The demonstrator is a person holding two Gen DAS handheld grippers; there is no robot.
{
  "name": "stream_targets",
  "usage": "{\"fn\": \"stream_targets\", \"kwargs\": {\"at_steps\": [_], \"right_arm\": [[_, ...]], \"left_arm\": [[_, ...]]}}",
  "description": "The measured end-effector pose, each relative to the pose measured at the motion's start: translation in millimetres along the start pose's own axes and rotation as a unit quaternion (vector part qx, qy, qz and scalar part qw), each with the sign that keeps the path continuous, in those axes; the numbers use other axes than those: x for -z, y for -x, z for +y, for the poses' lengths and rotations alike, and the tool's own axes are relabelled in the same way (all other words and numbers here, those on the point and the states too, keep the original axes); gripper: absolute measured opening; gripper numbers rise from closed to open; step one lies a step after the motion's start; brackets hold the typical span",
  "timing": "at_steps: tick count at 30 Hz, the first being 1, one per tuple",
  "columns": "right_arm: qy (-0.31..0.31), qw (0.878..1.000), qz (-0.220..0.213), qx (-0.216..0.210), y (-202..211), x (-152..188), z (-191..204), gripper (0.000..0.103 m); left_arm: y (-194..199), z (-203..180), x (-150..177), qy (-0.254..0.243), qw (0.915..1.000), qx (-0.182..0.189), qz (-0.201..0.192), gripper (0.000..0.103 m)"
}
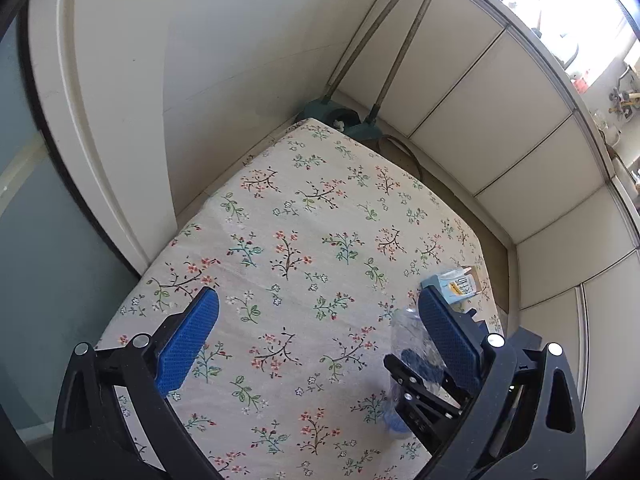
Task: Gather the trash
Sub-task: 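Grasp the clear plastic bottle with the right tool, then grasp the light-blue milk carton with the left tool while the right tool holds the bottle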
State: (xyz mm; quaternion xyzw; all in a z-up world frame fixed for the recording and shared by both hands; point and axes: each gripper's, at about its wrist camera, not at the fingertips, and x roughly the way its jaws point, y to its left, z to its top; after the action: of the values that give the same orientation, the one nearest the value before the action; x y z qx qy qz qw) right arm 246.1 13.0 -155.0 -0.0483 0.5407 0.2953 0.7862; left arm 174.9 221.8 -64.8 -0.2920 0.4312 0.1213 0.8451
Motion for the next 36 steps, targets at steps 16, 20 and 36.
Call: {"fn": "stream_targets", "kwargs": {"at_steps": [16,20,36], "right_arm": [[-0.225,0.969,-0.105,-0.009,129,95,-73,0.022],[-0.209,0.973,-0.1,-0.015,133,92,-74,0.022],[-0.198,0.977,-0.076,-0.022,108,85,-78,0.022]], "left_arm": [[-131,-193,34,-0.343,0.935,-0.029,0.083,0.096],[-162,-215,34,-0.411,0.9057,-0.048,0.093,0.096],[-245,-242,51,-0.457,0.8758,-0.048,0.148,0.071]]}}
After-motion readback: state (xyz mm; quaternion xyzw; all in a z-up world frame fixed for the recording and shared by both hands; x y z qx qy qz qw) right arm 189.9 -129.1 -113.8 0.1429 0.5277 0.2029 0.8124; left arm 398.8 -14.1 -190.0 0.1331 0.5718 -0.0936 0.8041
